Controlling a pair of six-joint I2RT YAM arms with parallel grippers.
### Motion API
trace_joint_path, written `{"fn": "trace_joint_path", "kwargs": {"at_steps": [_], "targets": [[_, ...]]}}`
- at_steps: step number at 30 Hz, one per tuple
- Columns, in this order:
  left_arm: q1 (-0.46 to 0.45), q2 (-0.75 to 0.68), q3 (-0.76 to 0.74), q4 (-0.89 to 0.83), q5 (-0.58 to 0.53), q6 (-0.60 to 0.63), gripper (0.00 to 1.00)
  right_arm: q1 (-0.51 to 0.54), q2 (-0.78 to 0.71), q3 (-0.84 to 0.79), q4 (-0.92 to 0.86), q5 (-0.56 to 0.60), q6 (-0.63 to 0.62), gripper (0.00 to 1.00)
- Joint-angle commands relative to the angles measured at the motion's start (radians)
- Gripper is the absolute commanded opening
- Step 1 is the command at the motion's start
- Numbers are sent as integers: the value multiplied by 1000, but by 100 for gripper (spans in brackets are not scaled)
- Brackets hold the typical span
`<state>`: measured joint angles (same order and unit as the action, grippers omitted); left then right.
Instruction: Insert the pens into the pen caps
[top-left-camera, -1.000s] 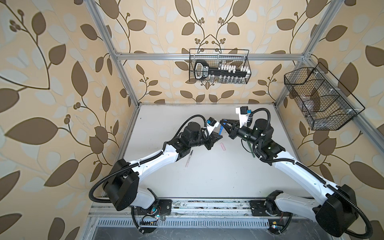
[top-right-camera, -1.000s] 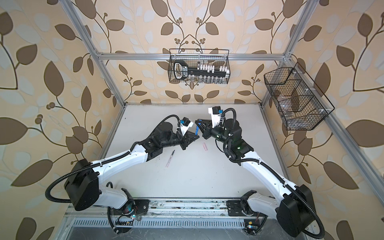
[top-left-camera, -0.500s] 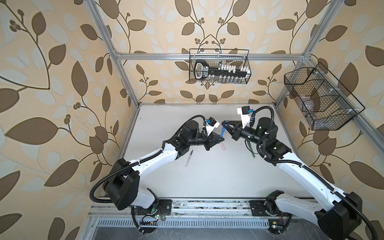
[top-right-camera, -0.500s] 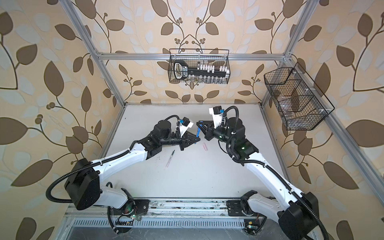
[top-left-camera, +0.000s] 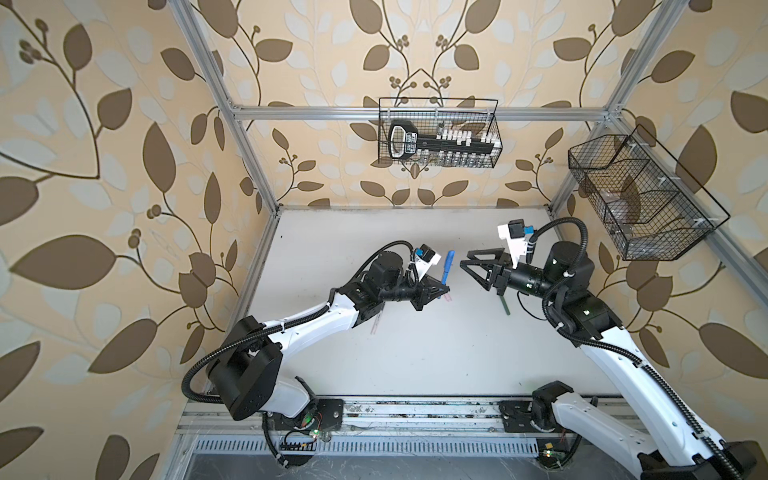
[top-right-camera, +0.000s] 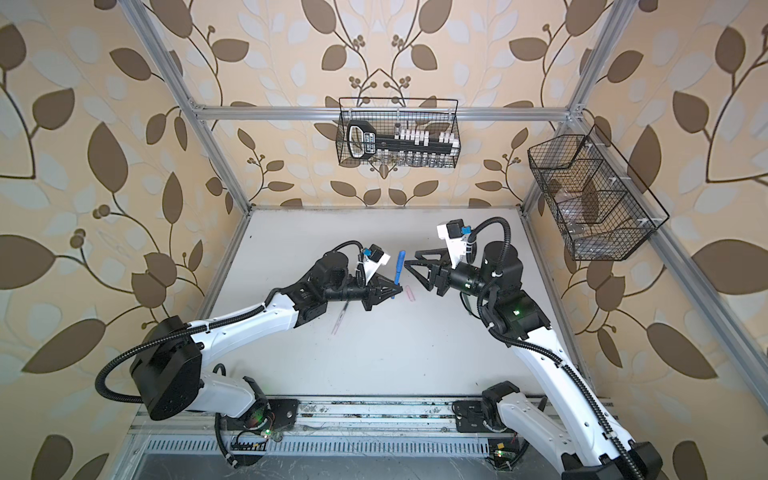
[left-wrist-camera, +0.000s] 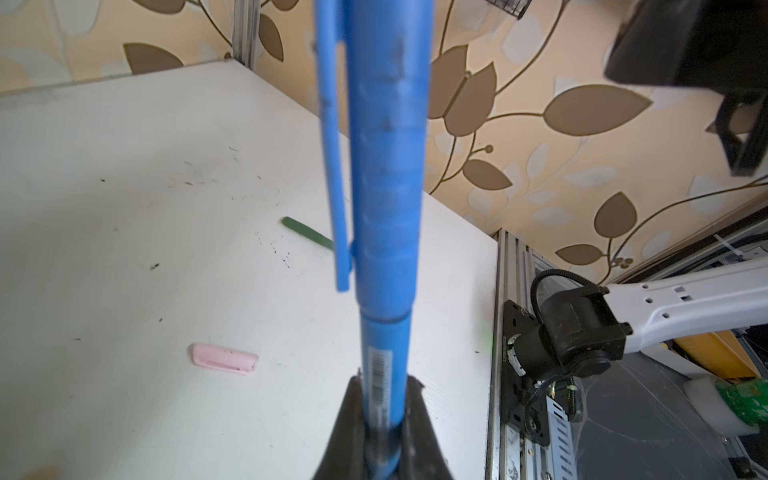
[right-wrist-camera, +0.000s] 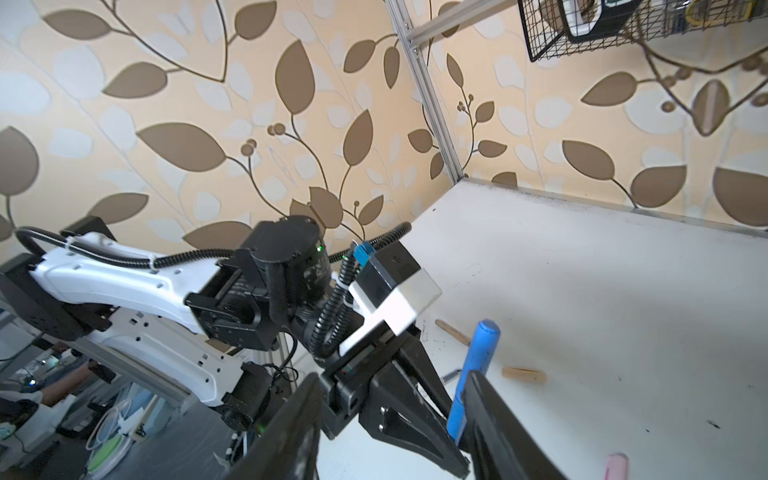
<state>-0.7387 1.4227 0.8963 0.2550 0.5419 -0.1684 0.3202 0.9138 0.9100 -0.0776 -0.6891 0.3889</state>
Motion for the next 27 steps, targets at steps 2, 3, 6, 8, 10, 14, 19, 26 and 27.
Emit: {"fn": "trace_joint_path", "kwargs": {"at_steps": [2,3,6,8,10,14,19,26,27], "targets": [[-20,-75,-3,24,-30,-11,0,-7,70,-41,50,-67,55,54],[-21,-84,-4,24,-28,-10,0,-7,80,-41,50,-66,55,55],[-24,-105,-5,17,-29,-7,0,-6,105,-41,58,-80,64,55],[-24,-110,-4,11,-31,-2,0,-6,117,-47,69,-81,79,55],[-25,-108,-2,10,-27,-1,0,-6,122,-62,98,-85,102,55],[-27,-95,8,3,-20,-2,0,-4,128,-76,134,-107,122,54],[-30,-82,14,-1,-16,-2,0,-4,146,-49,130,-105,117,54],[-31,-78,28,-21,-10,9,0,-1,214,12,123,-119,114,48],[-31,-79,32,-30,-11,12,0,-1,218,20,122,-122,114,47]]}}
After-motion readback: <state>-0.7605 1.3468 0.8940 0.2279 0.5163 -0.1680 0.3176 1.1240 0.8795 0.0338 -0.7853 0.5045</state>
